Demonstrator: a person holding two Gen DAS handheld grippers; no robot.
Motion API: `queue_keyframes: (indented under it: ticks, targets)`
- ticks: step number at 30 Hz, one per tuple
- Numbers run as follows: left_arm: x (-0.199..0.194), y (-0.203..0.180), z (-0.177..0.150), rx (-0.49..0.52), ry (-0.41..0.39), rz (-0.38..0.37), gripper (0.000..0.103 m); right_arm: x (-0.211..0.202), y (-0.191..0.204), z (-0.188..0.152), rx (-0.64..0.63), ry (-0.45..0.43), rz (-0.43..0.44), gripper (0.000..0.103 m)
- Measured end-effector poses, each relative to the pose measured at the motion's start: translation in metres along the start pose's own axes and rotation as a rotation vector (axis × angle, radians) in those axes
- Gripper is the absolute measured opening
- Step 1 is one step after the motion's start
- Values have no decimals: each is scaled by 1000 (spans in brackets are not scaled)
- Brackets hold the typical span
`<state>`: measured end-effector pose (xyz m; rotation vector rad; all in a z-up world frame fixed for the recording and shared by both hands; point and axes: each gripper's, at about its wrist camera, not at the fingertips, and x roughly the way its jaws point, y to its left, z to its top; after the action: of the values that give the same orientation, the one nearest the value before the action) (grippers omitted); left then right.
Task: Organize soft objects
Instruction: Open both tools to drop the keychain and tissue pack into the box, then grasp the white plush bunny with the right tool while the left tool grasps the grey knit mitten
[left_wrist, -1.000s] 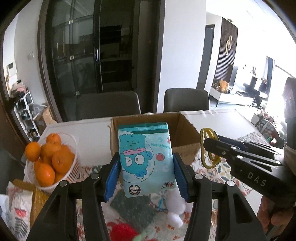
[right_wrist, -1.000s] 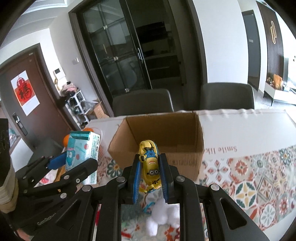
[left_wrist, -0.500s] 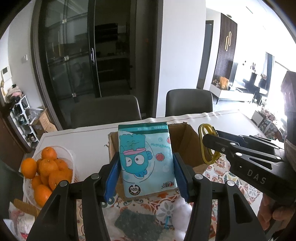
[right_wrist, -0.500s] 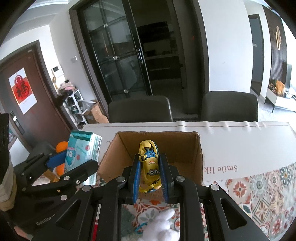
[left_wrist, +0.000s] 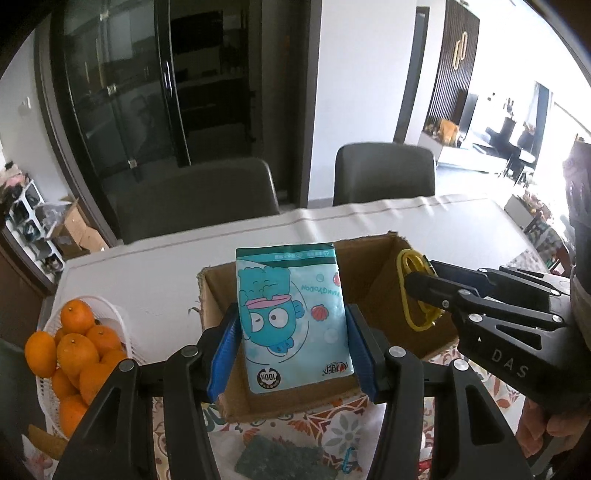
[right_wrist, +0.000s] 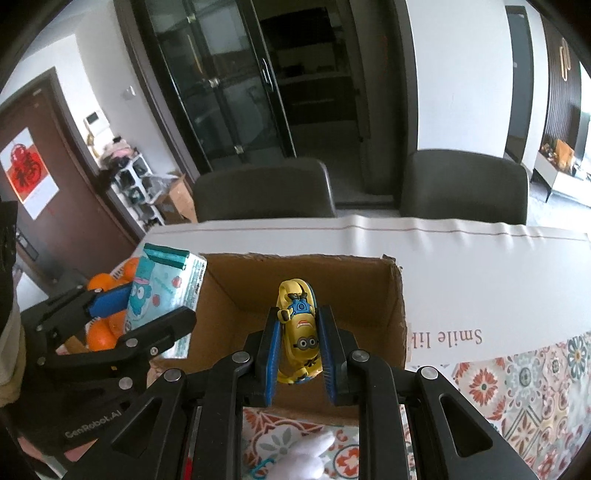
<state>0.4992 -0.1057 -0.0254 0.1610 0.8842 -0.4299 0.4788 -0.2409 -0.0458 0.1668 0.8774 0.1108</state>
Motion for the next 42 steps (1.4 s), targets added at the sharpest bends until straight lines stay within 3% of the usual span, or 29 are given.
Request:
queue_keyframes:
  ticks: [8, 11, 13, 15, 21, 31, 42]
  targets:
    - [37, 7, 3, -15, 109, -7, 57, 34, -12, 4, 24, 80, -20, 21]
    - [44, 8, 2, -22, 138, -10, 71, 42, -16, 4, 41, 106, -21, 25]
    - [41, 8, 1, -23, 125, 17, 73, 44, -19, 4, 55, 112, -26, 46]
    - [37, 11, 0, -32, 113, 37, 75, 41, -21, 4, 72, 100, -54, 52]
    - [10, 13, -3, -27, 57, 106, 83, 20, -18, 2, 96, 67, -106, 58]
    - [-32, 6, -20, -47, 19, 185, 86, -23, -10, -12, 131, 16, -136, 65]
    - [-49, 4, -58, -61, 45, 168, 88, -41, 2, -47, 117, 58, -140, 65]
